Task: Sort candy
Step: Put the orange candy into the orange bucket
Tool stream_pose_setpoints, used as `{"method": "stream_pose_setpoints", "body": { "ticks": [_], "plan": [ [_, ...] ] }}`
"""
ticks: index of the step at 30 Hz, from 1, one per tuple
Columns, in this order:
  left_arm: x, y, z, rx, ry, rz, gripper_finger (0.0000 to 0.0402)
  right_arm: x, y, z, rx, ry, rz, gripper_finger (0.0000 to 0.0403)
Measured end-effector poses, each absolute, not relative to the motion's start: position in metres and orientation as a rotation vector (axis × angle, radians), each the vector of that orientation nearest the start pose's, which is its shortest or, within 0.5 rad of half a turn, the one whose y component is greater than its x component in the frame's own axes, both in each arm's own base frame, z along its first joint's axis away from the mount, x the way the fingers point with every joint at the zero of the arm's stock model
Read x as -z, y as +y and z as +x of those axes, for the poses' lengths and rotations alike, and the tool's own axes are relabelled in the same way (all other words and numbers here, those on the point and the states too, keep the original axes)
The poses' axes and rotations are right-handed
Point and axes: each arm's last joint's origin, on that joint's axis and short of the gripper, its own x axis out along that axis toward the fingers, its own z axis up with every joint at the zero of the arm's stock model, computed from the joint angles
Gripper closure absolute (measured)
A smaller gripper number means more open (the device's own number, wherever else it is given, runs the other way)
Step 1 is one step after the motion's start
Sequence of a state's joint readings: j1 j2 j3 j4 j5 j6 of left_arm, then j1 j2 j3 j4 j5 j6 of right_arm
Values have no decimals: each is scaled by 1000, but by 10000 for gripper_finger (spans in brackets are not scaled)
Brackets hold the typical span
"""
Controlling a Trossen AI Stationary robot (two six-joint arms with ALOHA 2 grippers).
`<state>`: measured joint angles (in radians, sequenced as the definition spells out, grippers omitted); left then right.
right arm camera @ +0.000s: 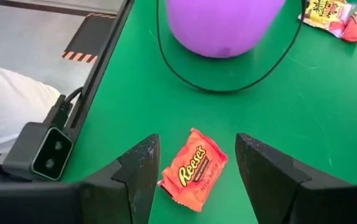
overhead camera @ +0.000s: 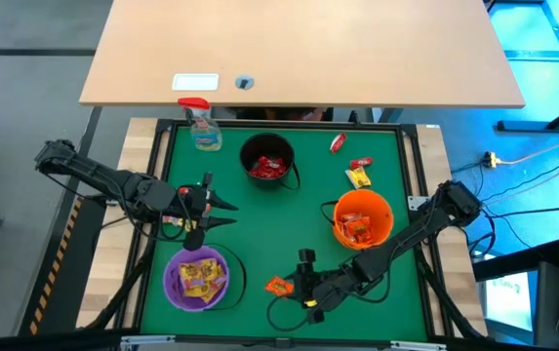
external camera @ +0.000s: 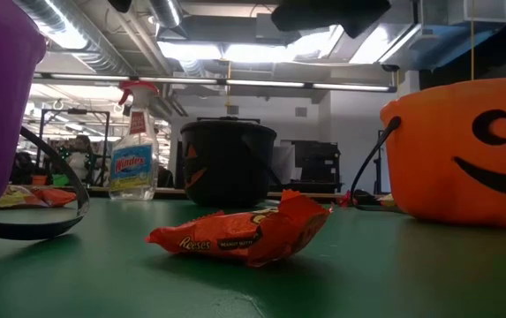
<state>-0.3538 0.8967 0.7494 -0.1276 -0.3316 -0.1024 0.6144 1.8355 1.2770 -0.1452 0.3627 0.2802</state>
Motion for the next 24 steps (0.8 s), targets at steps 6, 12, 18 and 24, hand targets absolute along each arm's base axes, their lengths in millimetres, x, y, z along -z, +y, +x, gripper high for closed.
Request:
{"method": "stream_pose_setpoints", "body": {
  "ticks": [6, 12, 18, 24],
  "plan": [
    [-307, -60, 189, 9, 259, -10, 273, -219, 223, 334, -151, 632, -54, 196],
    [-307, -60, 189, 9, 259, -10, 273, -219, 223, 334, -151, 632, -55, 196],
    [-307, -60, 189, 9, 259, -10, 273, -219, 223, 334, -151, 632, -55, 196],
    [-308, -60, 189, 1, 254, -10, 273, -219, 223, 334, -158, 632, -65, 196]
  ]
}}
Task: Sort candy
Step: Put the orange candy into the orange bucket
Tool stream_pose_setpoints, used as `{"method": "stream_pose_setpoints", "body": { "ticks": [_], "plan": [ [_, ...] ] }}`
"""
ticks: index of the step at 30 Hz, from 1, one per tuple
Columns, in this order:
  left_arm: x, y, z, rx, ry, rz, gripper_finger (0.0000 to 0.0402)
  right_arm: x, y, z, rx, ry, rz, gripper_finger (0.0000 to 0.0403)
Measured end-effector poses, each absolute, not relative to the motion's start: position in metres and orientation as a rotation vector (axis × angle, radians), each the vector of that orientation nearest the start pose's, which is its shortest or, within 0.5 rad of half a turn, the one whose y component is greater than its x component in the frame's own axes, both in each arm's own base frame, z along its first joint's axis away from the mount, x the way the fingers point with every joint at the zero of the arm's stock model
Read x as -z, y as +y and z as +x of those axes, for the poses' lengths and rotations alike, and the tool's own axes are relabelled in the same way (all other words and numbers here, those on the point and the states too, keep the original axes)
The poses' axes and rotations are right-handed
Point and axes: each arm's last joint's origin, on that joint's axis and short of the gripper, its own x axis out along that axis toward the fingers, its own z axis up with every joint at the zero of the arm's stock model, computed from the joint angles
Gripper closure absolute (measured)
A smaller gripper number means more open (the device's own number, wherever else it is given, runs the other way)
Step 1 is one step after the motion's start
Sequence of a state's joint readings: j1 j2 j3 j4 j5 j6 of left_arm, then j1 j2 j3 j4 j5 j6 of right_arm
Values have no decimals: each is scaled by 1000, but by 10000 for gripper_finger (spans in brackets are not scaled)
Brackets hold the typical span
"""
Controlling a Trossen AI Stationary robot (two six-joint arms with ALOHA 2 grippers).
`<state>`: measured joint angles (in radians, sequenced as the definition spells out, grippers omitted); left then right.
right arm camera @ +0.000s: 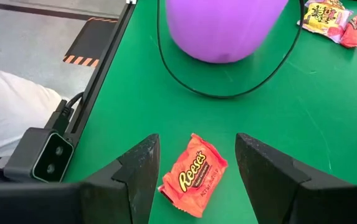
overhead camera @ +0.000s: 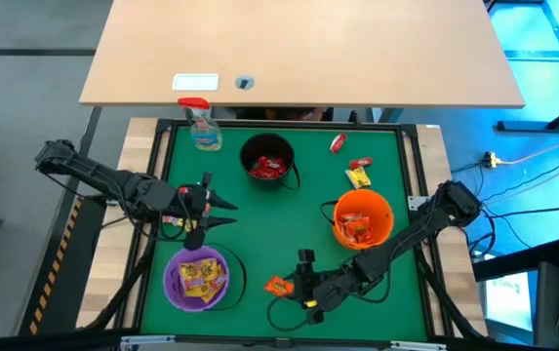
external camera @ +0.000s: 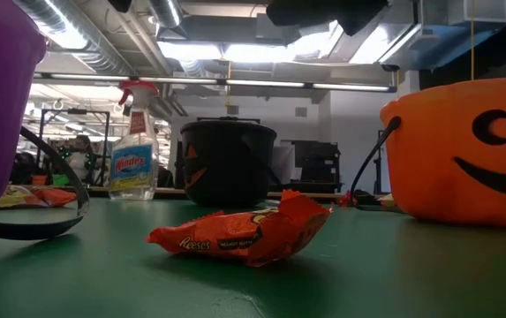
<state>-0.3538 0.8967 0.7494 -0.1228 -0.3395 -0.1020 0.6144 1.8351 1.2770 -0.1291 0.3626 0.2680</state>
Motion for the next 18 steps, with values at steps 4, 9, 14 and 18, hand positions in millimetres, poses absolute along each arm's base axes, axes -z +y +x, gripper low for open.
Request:
{"method": "stream_pose_setpoints", "body": {
  "ticks": [4, 9, 14, 18],
  "plan": [
    [-308, -58, 189, -39, 249, -5, 273, -219, 224, 334, -167, 633, -75, 196],
    [-308, -58, 189, -38, 248, -5, 273, -219, 224, 334, -169, 634, -75, 196],
    [-308, -60, 189, -18, 251, -47, 273, -219, 224, 334, -176, 632, -96, 196],
    [-308, -60, 189, -9, 254, -53, 273, -219, 224, 334, -176, 632, -96, 196]
  ]
}}
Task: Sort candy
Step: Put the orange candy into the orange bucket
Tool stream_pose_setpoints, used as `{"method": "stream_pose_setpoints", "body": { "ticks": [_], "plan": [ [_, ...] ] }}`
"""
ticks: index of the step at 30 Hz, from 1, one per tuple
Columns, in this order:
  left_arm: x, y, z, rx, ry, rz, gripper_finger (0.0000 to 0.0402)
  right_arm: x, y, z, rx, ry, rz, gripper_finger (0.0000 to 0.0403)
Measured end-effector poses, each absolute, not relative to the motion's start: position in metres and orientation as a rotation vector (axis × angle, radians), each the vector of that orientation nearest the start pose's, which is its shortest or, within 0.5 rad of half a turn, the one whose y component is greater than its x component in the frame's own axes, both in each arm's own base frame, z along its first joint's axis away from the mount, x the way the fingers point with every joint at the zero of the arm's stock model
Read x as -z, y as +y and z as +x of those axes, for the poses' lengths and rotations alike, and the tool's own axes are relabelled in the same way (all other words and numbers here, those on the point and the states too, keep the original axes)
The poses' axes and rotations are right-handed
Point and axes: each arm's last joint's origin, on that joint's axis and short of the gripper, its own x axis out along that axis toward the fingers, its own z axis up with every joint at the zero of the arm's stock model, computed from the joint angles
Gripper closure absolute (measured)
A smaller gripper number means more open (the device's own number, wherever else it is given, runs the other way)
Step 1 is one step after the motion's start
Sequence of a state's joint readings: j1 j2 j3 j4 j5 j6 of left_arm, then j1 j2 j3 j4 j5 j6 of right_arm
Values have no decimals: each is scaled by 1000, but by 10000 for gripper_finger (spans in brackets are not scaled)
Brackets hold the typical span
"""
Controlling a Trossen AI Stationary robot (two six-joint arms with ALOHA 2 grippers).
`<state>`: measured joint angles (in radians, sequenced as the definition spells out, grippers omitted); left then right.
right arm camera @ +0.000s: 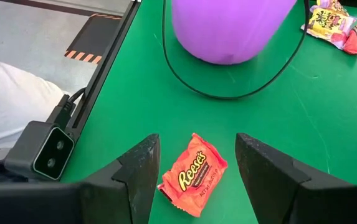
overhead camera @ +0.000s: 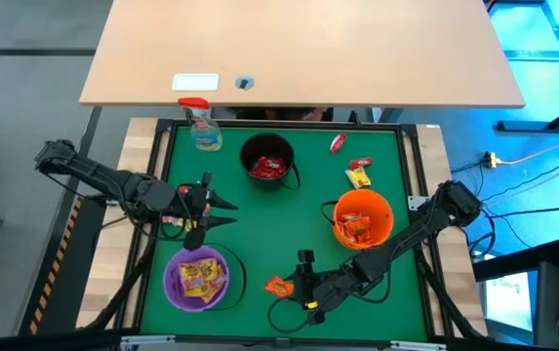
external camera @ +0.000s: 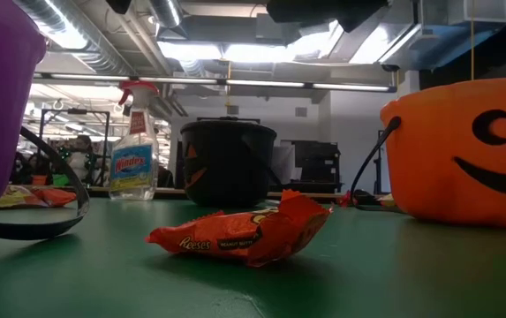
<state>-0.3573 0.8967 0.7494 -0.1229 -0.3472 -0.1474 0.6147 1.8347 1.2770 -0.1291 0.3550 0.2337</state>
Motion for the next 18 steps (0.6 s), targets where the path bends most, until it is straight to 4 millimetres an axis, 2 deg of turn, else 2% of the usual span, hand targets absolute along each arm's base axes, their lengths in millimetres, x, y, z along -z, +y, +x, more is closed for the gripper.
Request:
{"method": "stream_pose_setpoints", "body": {
  "ticks": [10, 14, 18],
  "plan": [
    [-307, -61, 188, -1, 261, -86, 273, -220, 222, 335, -190, 630, -129, 196],
    [-307, -62, 188, 12, 266, -87, 273, -216, 229, 335, -237, 608, -211, 196],
    [-306, -62, 188, 11, 269, -86, 273, -213, 232, 338, -279, 595, -201, 196]
  ]
}}
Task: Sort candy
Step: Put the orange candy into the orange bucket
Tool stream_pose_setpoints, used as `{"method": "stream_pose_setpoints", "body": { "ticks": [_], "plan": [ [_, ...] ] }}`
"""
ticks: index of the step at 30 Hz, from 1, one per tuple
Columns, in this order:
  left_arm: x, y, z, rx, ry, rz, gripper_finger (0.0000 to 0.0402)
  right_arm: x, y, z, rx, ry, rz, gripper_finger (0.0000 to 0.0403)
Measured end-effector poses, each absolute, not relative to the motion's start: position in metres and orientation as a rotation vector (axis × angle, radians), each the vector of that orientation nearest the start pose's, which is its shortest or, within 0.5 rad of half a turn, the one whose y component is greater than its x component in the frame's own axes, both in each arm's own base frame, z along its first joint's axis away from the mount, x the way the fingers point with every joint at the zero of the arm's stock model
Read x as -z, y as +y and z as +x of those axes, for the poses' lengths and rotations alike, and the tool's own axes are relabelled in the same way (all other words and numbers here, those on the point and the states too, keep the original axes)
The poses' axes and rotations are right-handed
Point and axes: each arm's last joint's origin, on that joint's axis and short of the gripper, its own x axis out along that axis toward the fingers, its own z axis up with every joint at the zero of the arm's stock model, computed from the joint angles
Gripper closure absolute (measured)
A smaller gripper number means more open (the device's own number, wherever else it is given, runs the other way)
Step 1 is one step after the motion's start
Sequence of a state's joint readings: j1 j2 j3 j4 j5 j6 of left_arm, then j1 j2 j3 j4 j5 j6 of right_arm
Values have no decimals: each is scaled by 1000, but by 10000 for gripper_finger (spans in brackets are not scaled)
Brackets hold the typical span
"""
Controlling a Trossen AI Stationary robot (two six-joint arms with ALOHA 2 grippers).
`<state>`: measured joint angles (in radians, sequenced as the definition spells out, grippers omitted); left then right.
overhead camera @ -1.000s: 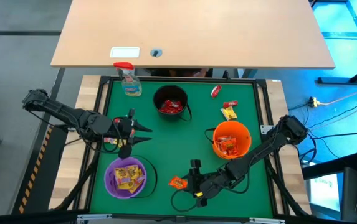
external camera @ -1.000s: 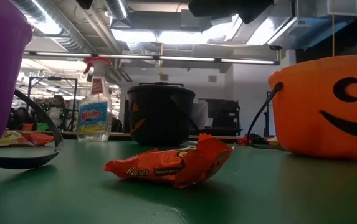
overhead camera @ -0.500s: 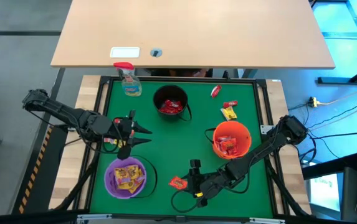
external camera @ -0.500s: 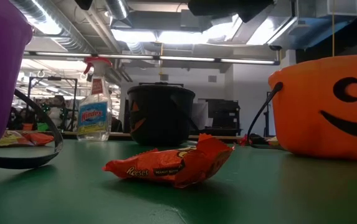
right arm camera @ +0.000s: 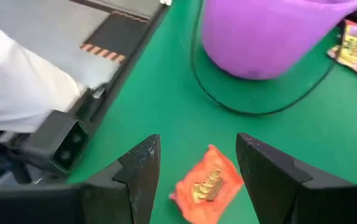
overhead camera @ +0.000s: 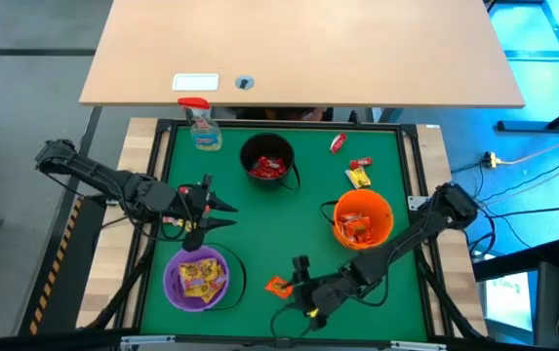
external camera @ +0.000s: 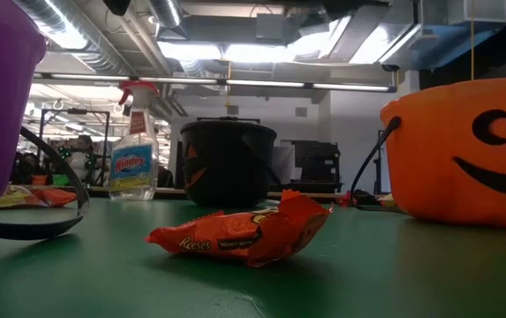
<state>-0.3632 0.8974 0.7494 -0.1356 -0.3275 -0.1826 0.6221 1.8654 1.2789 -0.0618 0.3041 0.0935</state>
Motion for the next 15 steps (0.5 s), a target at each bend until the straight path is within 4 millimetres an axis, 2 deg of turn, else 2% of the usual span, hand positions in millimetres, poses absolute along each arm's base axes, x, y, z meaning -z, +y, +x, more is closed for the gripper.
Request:
{"method": "stream_pose_setpoints", "body": {
  "ticks": [7, 15],
  "plan": [
    [-305, -61, 188, 6, 283, -79, 273, -202, 233, 340, -285, 626, -201, 196],
    [-305, -61, 188, 5, 282, -77, 273, -200, 233, 340, -279, 645, -177, 196]
  ]
}}
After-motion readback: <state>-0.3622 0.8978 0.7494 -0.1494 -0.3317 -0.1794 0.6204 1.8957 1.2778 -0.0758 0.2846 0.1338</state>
